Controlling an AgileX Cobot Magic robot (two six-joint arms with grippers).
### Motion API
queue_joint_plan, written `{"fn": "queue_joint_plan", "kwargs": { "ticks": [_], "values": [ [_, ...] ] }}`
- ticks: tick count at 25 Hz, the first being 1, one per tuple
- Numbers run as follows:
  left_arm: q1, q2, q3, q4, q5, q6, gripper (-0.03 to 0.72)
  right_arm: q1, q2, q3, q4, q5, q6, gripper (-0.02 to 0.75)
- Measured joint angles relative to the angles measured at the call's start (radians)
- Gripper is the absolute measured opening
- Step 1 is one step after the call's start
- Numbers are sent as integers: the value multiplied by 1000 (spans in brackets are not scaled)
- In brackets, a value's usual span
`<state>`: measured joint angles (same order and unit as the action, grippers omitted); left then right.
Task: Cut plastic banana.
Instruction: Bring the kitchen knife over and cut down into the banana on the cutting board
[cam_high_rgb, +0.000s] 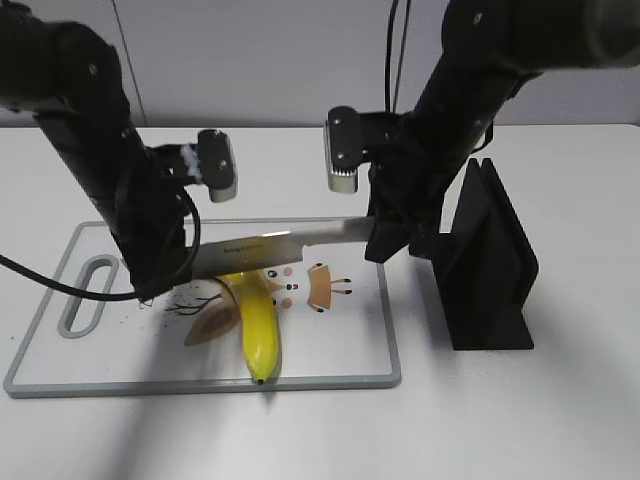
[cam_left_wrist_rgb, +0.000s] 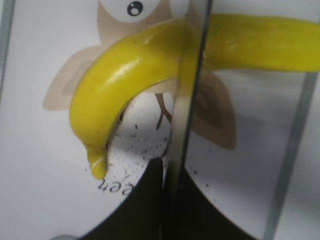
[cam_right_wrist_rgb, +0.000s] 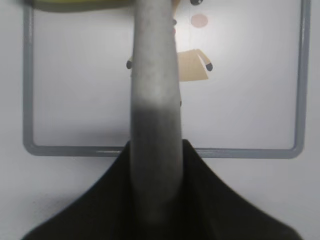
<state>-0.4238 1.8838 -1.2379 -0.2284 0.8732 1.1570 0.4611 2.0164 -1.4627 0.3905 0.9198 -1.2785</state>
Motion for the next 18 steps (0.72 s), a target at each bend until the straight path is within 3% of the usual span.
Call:
{"fn": "queue_joint_plan", "kwargs": {
  "ticks": [8,18],
  "values": [
    [0,112,-20,-23,-41,7,-8,-8,137,-7,-36,-43,0,197],
    [0,42,-8,-22,-29,6,-8,-3,51,-2,-41,-42,0,199]
  ]
}}
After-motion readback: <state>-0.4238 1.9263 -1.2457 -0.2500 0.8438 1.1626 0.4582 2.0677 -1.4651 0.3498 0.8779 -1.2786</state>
